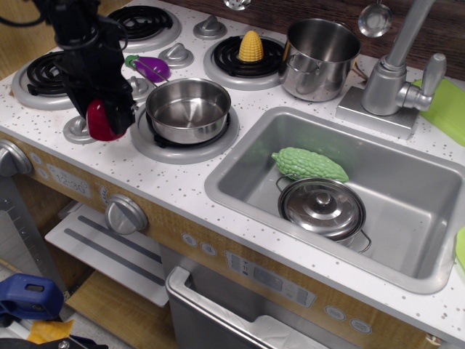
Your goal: Put sweet potato in pan which is on stove
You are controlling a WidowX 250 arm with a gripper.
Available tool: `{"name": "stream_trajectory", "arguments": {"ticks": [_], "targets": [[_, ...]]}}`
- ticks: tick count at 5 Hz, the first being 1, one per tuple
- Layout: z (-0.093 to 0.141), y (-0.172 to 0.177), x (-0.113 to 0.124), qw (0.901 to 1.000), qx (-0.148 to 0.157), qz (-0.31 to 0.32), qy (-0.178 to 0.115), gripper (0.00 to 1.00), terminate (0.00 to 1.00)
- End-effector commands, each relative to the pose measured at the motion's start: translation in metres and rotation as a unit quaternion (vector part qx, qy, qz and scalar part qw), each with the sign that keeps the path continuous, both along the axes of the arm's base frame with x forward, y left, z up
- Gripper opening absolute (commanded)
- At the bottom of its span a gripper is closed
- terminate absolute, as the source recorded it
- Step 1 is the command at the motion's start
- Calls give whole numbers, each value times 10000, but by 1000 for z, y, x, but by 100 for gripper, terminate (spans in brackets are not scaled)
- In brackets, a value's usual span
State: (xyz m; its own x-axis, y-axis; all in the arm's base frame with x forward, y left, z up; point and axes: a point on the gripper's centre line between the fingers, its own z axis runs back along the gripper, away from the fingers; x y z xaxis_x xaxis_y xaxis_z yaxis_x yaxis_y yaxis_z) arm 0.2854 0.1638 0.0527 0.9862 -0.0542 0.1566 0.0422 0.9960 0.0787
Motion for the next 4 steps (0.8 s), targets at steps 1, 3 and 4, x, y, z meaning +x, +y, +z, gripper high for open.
{"name": "stream_trajectory", "arguments": {"ticks": [1, 3, 4], "targets": [[41, -16, 23, 9982, 392, 40, -462, 0, 0], [28, -30, 60, 9973, 19, -248, -697, 0, 0], [19, -34, 69, 9964, -121, -326, -778, 0, 0]]}}
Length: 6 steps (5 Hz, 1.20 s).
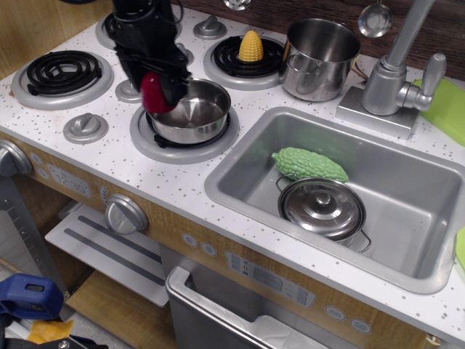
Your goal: Put sweet potato in pan which is on stove
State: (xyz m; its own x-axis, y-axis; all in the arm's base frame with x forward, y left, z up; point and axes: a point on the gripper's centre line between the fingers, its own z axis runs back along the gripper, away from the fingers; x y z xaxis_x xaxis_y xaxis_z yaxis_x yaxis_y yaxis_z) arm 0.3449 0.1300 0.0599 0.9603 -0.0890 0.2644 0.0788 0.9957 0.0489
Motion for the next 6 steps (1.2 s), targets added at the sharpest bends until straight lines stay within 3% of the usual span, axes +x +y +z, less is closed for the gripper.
{"name": "stream_trajectory", "arguments": {"ticks": [1, 5, 6], "targets": [[5, -7, 16, 9995, -94, -168, -240, 100, 0], [4, -19, 18, 9992, -230, -125, -304, 100, 0], [4, -19, 18, 9992, -230, -125, -304, 100, 100]]}}
